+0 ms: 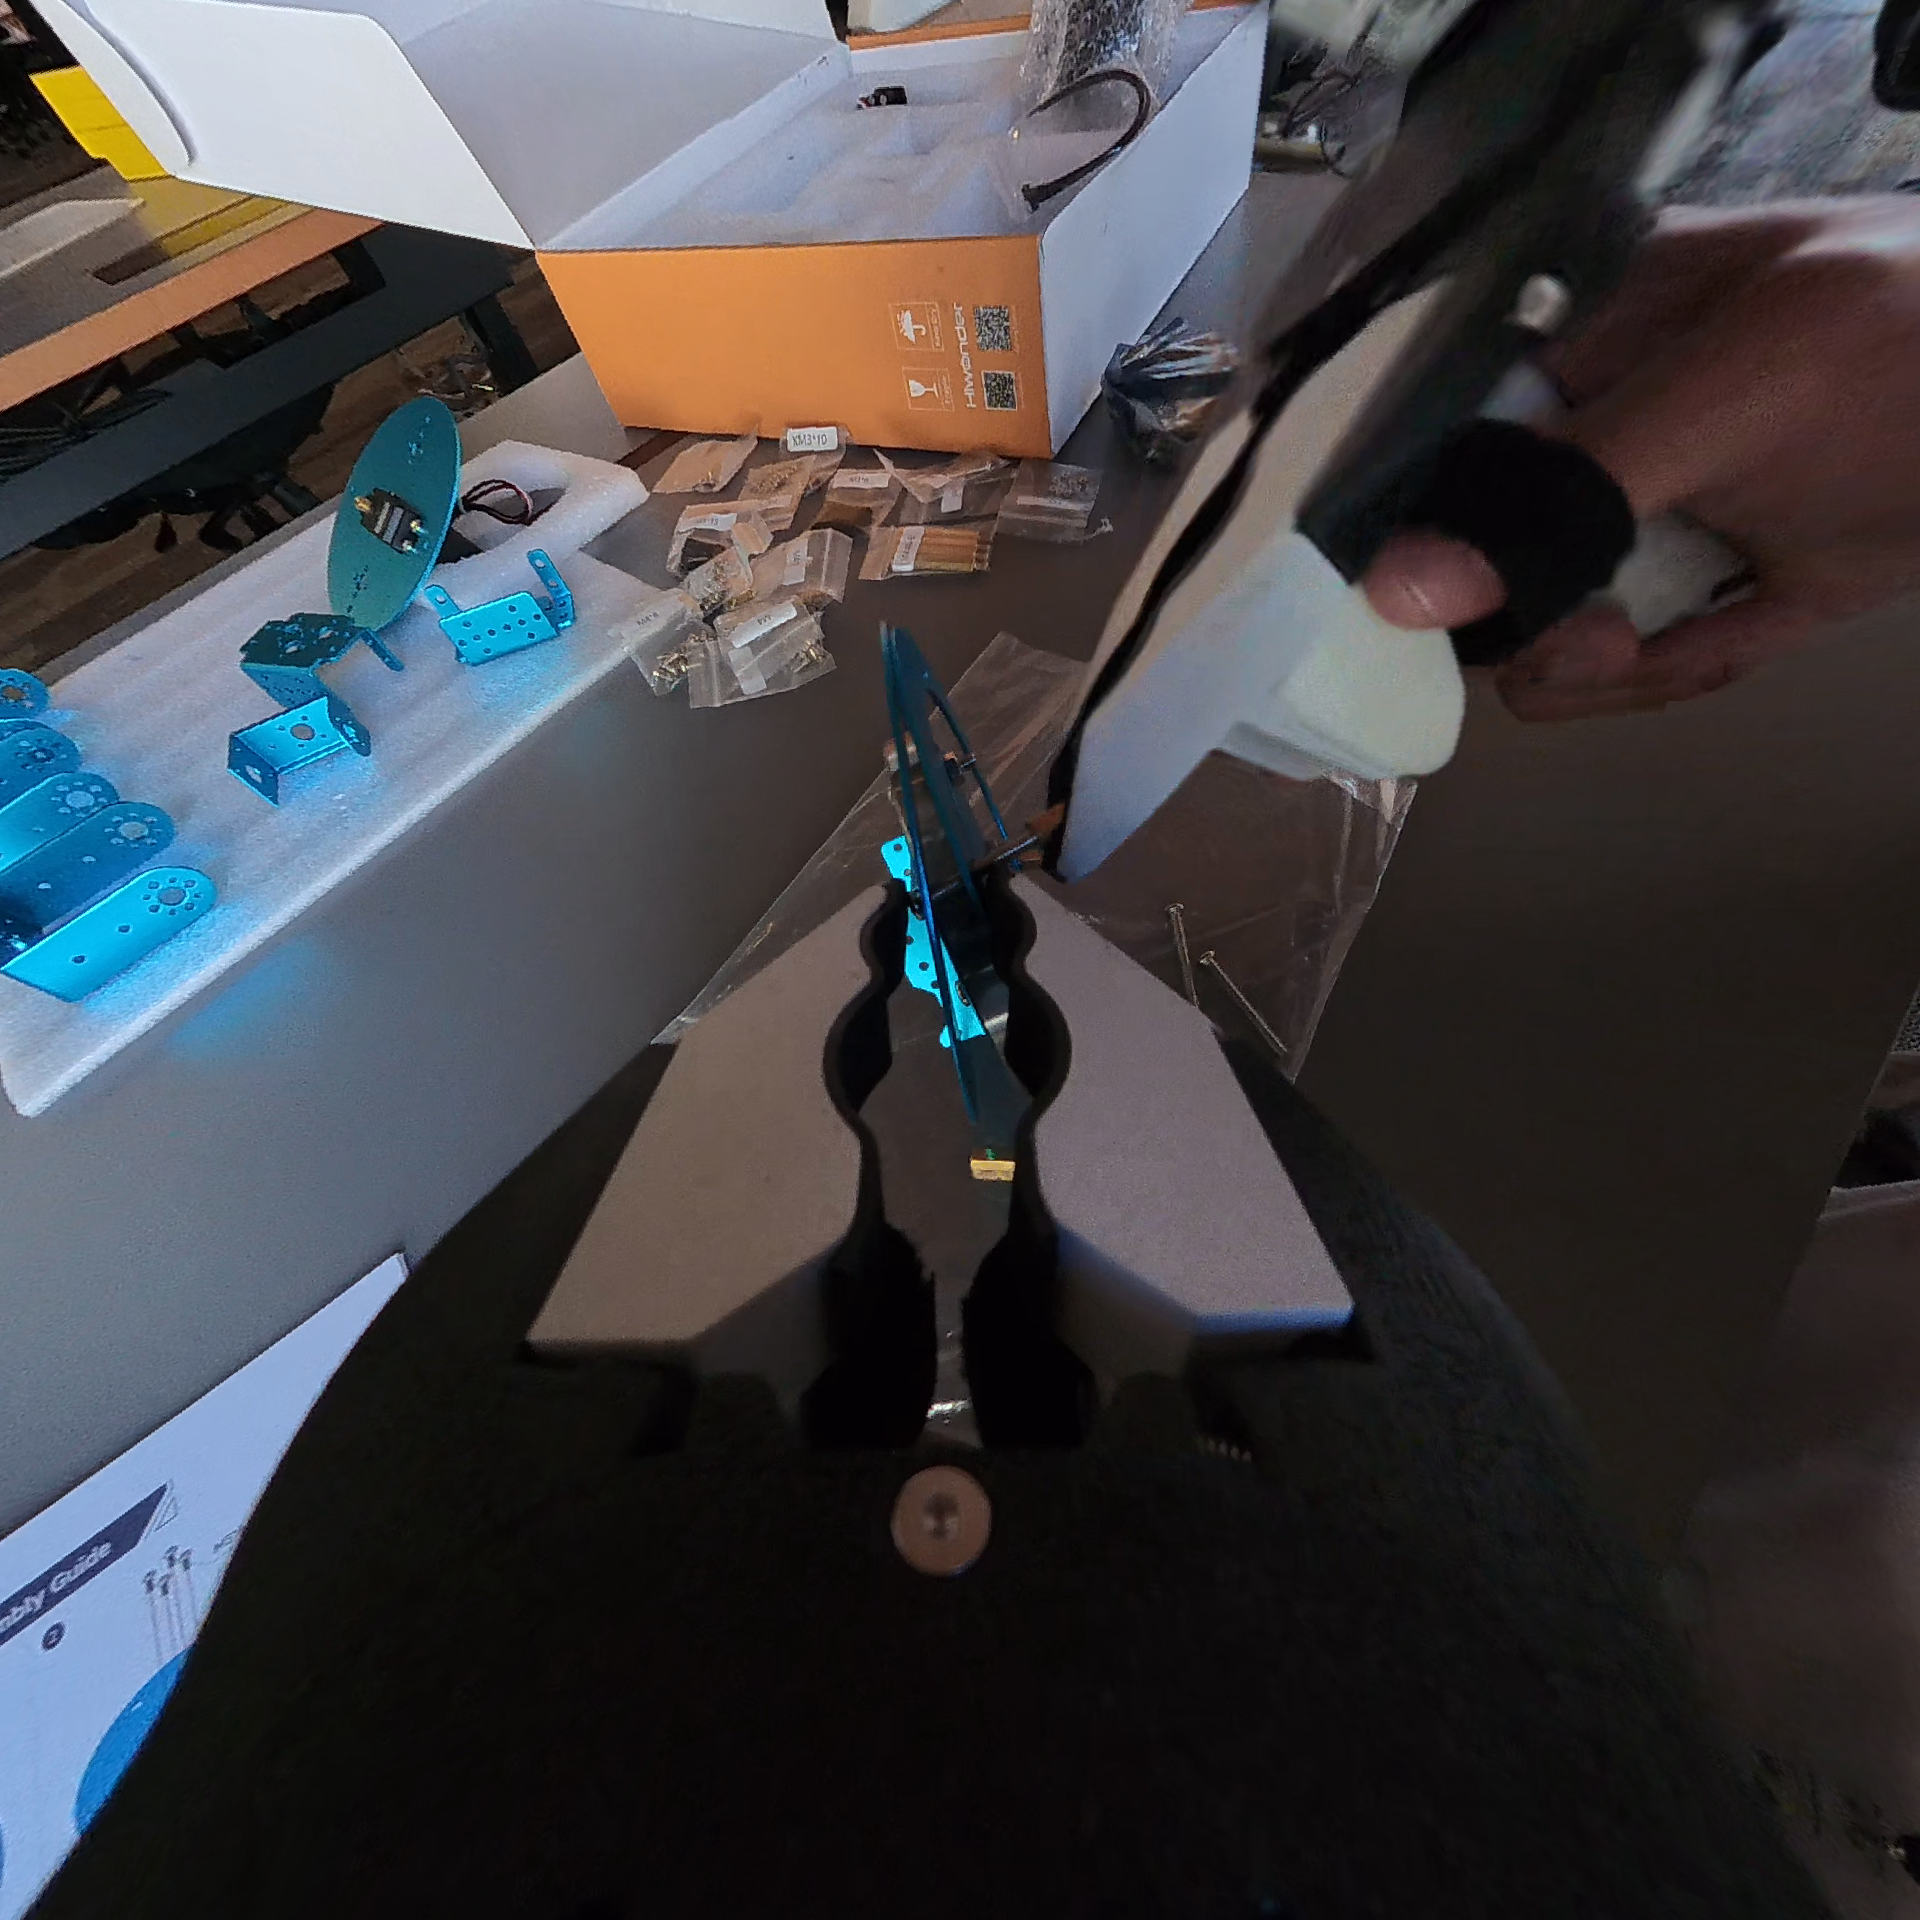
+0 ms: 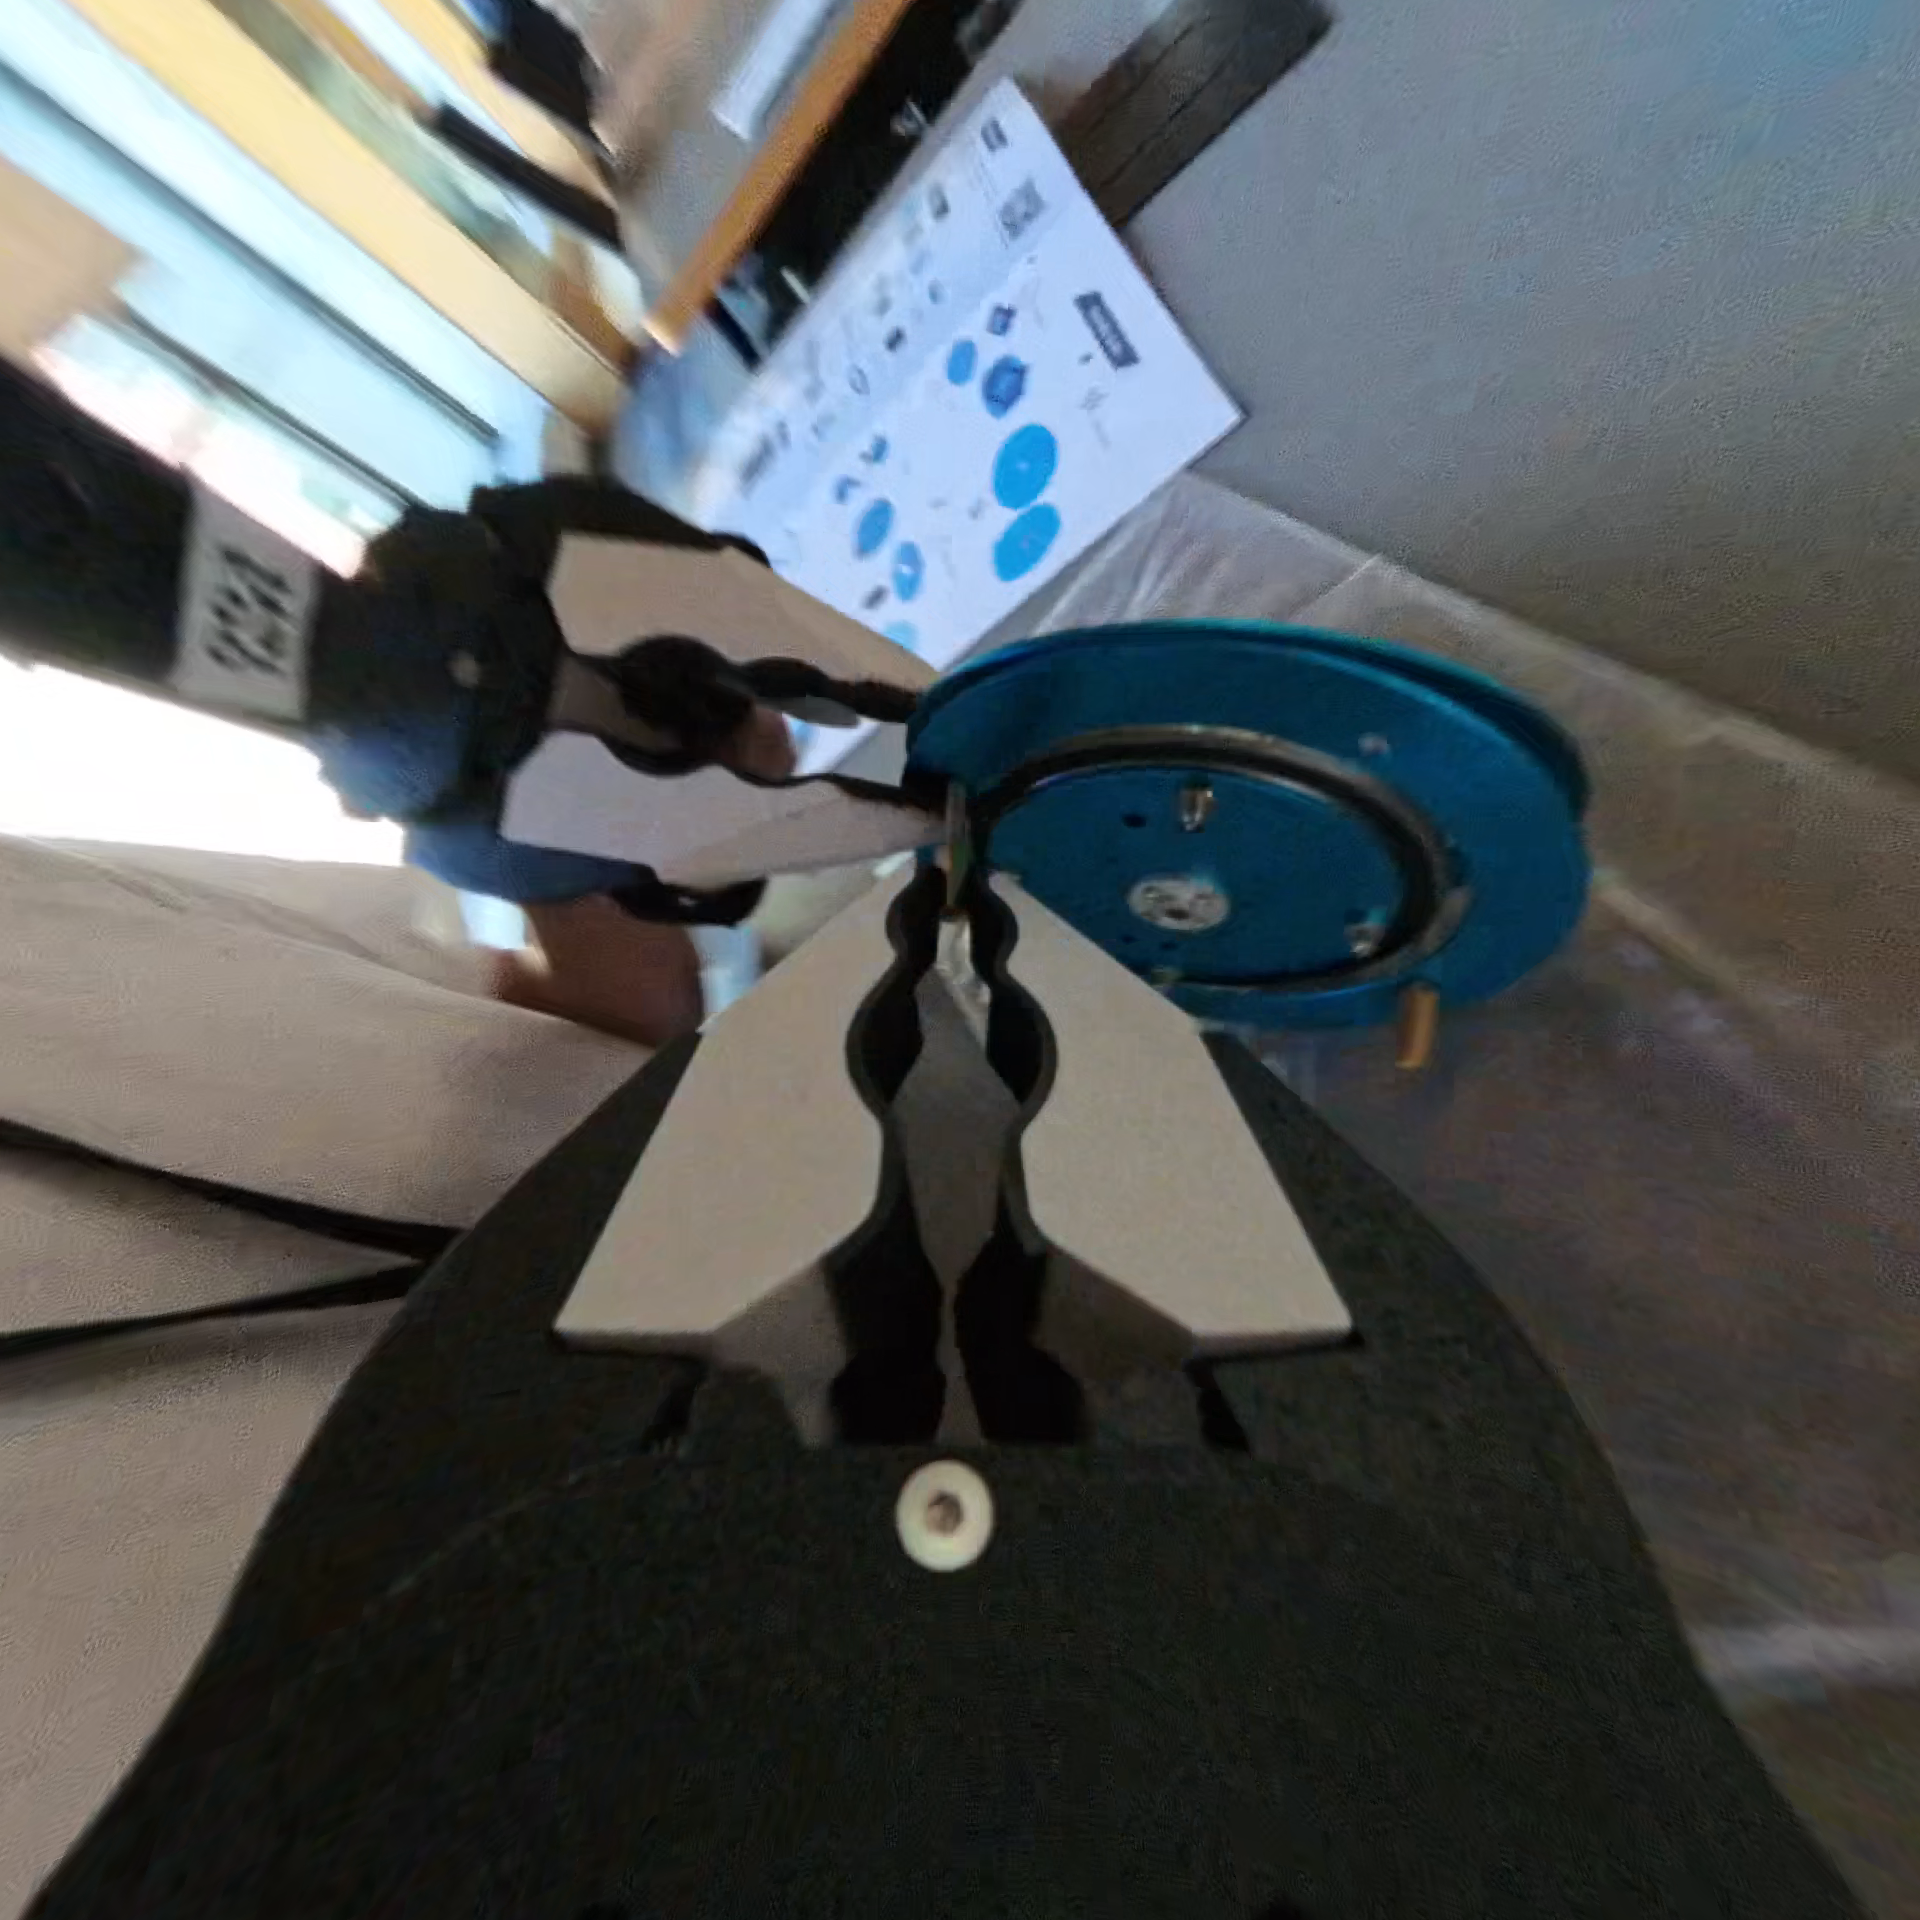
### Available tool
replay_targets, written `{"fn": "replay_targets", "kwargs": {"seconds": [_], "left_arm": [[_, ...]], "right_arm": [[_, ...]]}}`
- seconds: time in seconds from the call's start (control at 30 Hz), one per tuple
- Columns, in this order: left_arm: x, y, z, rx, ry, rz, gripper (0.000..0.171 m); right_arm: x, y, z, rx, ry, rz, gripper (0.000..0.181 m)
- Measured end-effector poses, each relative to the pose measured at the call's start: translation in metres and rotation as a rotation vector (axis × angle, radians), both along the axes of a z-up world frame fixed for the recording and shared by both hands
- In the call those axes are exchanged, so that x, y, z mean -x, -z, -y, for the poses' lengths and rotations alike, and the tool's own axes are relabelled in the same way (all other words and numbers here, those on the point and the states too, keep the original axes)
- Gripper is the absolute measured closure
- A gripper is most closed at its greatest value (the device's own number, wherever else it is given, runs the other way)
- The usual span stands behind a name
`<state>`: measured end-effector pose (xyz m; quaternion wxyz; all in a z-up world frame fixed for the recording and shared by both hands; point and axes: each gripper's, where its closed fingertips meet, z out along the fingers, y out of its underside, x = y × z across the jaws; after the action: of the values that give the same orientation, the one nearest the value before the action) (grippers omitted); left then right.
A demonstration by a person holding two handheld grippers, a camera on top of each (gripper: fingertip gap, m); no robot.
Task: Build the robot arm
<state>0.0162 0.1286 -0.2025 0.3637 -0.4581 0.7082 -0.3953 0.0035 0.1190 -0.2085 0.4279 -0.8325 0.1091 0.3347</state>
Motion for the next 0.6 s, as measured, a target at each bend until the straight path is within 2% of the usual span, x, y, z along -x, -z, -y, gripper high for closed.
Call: {"fn": "replay_targets", "kwargs": {"seconds": [0.07,0.1,0.13,0.2,0.23,0.33,0.43,0.5,0.6], "left_arm": [[-0.001,0.000,0.002,-0.001,0.001,0.002,0.156],[-0.001,0.000,0.002,-0.003,0.000,0.001,0.156],[-0.001,0.000,0.001,-0.002,0.000,-0.002,0.156],[-0.001,0.000,0.001,0.001,0.001,-0.004,0.156],[-0.001,0.000,0.001,0.003,0.002,-0.006,0.156],[-0.001,0.000,0.001,0.006,0.004,-0.010,0.156],[-0.001,0.000,0.001,0.005,0.003,-0.010,0.156],[-0.001,0.000,0.001,0.006,0.001,-0.011,0.156],[-0.001,0.000,0.001,-0.002,0.000,-0.010,0.156]], "right_arm": [[0.003,-0.003,0.003,0.020,0.016,-0.352,0.177],[0.003,-0.004,0.003,0.025,0.023,-0.426,0.177],[0.003,-0.003,0.002,0.008,0.024,-0.386,0.177],[0.000,0.000,0.001,-0.045,0.023,-0.095,0.173],[-0.002,-0.001,0.000,-0.074,0.015,0.080,0.161],[-0.009,0.005,0.001,-0.086,-0.039,0.726,0.143],[-0.018,0.006,0.000,-0.092,-0.089,1.248,0.156],[-0.020,0.007,-0.002,-0.079,-0.121,1.418,0.169],[-0.019,0.004,-0.003,-0.096,-0.128,1.423,0.177]]}}
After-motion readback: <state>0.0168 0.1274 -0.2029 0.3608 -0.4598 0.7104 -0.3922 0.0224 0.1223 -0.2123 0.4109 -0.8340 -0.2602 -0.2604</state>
